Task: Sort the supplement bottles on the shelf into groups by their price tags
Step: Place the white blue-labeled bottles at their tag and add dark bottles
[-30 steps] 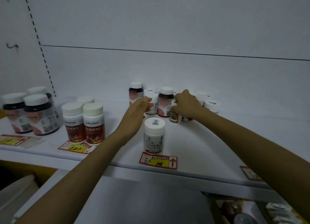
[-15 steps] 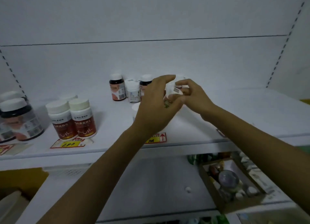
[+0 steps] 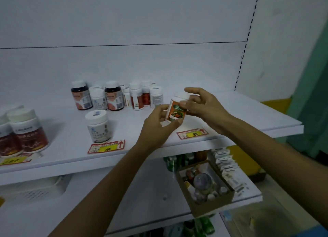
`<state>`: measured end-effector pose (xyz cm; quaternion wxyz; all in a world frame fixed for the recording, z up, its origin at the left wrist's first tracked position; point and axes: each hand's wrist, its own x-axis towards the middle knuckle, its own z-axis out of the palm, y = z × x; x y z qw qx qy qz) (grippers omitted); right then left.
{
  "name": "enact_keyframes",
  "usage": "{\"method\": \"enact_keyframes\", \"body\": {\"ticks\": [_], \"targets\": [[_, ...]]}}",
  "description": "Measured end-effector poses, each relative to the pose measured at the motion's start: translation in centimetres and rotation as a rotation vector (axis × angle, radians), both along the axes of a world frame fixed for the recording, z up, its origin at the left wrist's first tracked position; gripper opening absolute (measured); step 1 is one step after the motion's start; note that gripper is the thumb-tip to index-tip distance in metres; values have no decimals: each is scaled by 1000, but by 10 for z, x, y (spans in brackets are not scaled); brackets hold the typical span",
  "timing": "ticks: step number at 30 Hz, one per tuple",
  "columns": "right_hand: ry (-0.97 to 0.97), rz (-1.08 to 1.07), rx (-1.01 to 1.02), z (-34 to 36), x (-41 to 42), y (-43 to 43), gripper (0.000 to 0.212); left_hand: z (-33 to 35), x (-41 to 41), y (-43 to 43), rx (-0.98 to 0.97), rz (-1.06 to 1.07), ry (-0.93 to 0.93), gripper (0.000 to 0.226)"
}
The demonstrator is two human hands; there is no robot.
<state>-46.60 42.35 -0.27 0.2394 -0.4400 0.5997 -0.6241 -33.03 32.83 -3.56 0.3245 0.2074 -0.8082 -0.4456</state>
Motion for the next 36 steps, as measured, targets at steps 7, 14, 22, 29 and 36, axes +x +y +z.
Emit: {"method": "enact_keyframes", "body": {"ticks": [7,14,22,29,36], "targets": [[217,139,77,-28,-48,-17,46,-26,-44,1,16,201,-167,51],[348,239,110,-68,-66,-31,53,-35,-50,7,-246,391,-381,53],[366,234,7,-75,-69,-34,49,-41,-53,4,-233,442,-357,48],[311,238,29,-75,-69,-35,65,-39,-51,2,-143,386,-305,50],[39,221,81,-56,-68,-29,50,-29,-46,8,46,323,-197,35]]}}
